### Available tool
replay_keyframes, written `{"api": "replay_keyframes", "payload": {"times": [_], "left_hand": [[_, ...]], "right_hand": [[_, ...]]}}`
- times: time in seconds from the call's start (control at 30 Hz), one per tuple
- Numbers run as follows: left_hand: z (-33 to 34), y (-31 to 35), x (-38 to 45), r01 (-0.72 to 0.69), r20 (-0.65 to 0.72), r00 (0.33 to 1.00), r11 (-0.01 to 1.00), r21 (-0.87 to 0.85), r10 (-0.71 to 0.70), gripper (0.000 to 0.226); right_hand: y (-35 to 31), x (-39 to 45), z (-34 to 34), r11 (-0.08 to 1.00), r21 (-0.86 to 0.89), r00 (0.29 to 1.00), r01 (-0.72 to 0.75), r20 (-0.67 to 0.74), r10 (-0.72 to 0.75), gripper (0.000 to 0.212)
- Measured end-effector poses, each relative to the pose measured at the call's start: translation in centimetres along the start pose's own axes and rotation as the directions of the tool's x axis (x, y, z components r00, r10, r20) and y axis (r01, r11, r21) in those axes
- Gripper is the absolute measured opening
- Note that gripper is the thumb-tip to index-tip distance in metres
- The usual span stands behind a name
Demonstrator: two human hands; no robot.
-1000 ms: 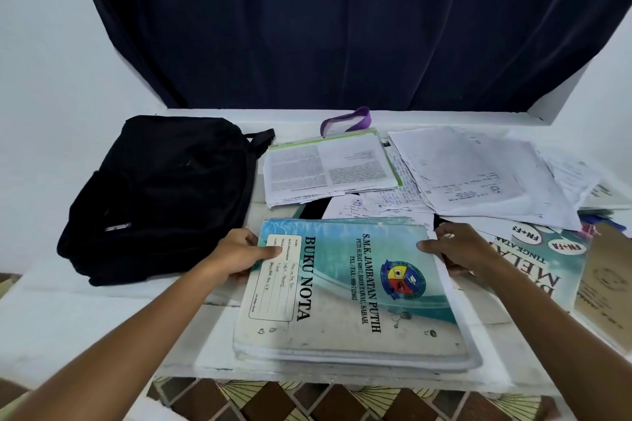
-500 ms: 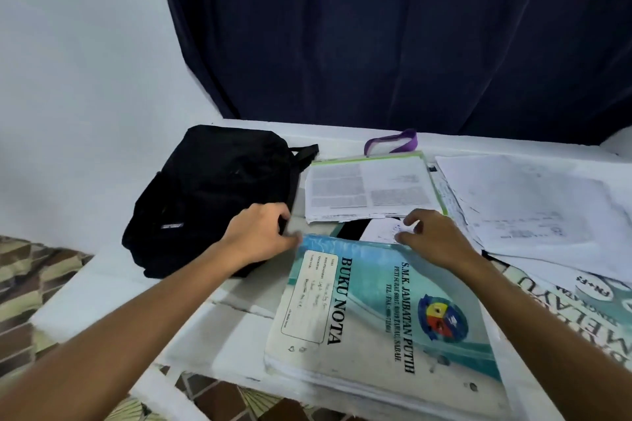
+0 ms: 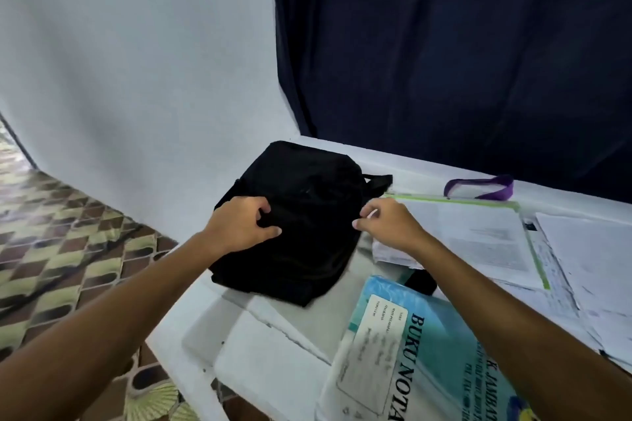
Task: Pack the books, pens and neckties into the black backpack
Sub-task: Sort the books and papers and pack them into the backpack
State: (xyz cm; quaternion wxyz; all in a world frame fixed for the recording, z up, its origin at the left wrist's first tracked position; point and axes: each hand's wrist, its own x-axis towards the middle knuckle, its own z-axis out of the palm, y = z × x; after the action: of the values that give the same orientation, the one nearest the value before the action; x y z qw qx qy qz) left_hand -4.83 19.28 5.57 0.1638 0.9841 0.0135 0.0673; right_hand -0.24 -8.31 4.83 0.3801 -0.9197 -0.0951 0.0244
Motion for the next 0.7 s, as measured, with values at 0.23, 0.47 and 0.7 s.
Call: {"api": "replay_keyframes", "payload": {"times": [0.23,0.47,0.7], "left_hand": [[-0.4,-9.0,6.8,0.044,-0.030,0.998,0.997,-0.061,-0.046,0.042],[1.5,-17.5,16.0,0.072,0.070,0.996,0.945,-0.318,-0.052,0.036],[5.2,-20.5,21.0,0.051,0.138,0.990,0.873,-0.485,0.019,0.037]], "right_hand": [[-7.0,8.6,7.9,0.997,-0.014,0.997,0.074,0.040,-0.073,0.019],[-13.5,17.2,16.7,0.978,0.021,0.971,0.208,0.113,-0.209,0.020],[-15.4,23.4,20.8,0.947,-0.081,0.945,0.310,0.136,-0.298,0.041]]}}
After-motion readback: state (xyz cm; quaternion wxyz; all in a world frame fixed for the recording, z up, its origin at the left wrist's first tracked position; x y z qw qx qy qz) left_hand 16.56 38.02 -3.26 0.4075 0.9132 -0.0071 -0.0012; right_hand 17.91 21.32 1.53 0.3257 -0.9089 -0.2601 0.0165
